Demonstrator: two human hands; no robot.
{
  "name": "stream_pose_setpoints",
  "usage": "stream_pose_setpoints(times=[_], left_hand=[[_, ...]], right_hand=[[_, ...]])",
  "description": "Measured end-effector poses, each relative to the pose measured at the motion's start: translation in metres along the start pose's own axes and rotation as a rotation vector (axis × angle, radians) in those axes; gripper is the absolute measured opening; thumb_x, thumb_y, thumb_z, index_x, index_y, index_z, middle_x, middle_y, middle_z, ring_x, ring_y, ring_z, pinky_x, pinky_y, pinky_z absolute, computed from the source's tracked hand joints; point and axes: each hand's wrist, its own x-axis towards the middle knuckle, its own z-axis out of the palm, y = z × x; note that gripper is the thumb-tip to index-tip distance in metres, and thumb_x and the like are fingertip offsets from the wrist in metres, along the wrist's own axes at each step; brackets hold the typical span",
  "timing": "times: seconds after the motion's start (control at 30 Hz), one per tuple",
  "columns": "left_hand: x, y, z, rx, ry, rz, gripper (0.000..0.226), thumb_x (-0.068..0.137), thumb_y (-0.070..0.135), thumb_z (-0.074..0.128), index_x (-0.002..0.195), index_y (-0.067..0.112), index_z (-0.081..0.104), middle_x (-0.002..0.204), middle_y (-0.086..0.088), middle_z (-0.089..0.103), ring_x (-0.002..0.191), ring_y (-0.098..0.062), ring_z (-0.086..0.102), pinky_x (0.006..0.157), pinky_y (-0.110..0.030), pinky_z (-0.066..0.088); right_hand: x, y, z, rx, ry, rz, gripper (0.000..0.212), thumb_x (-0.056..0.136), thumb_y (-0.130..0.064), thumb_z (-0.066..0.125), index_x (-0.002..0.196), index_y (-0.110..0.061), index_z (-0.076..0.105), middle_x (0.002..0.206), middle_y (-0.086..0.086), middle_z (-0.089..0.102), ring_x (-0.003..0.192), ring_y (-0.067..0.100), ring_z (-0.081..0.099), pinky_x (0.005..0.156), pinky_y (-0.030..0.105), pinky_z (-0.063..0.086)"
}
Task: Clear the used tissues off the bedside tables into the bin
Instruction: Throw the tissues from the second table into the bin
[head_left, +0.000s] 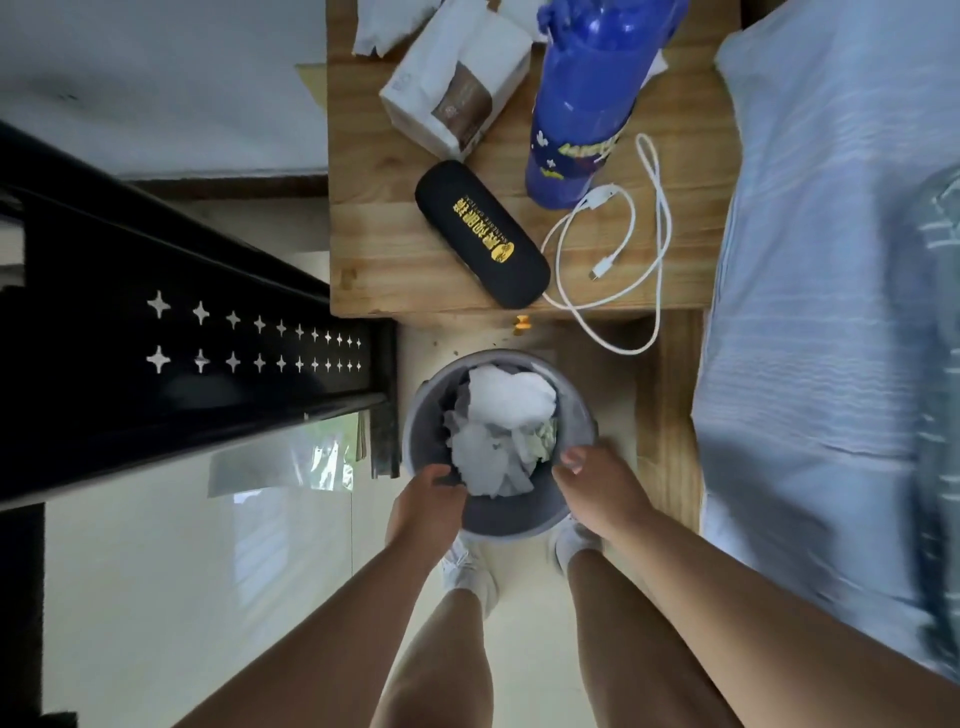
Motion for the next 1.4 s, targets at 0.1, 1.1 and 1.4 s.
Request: stream_pose_setpoints(times=[0.1, 1.1, 1.4], left_hand=[[-0.028, 0.013, -0.009, -0.124, 0.069, 0.126, 0.025, 0.101, 0.031, 0.057, 0.123, 0.036, 0.068, 0.098, 0.008, 0.077, 0.075, -0.01, 0.077, 0.073, -0.039, 0.064], [0.001, 0.417, -0.131, 0.659, 0.475, 1.012, 0.039, 0.097, 0.029, 0.066, 0.136, 0.026, 0.068, 0.138, 0.0, 0.067, 0.13, -0.03, 0.054, 0.107, -0.043, 0.043], [0.027, 0.447, -0.112, 1.102, 0.636, 1.088, 0.068, 0.089, 0.029, 0.065, 0.153, 0.029, 0.044, 0.129, -0.009, 0.07, 0.113, -0.038, 0.061, 0.088, -0.044, 0.045]], right_hand=[[-0.028, -0.01, -0.03, 0.11, 0.111, -0.124, 0.024, 0.104, -0.025, 0.055, 0.119, -0.018, 0.073, 0.113, -0.003, 0.076, 0.109, 0.017, 0.07, 0.083, 0.02, 0.048], [0.101, -0.214, -0.315, 0.046, 0.449, -0.486, 0.06, 0.094, -0.025, 0.065, 0.15, -0.016, 0.049, 0.143, 0.01, 0.061, 0.13, 0.029, 0.057, 0.106, 0.044, 0.049], [0.129, -0.203, -0.299, -0.001, 0.441, -0.495, 0.08, 0.076, -0.032, 0.086, 0.144, -0.017, 0.047, 0.139, 0.01, 0.06, 0.126, 0.032, 0.056, 0.098, 0.041, 0.049]])
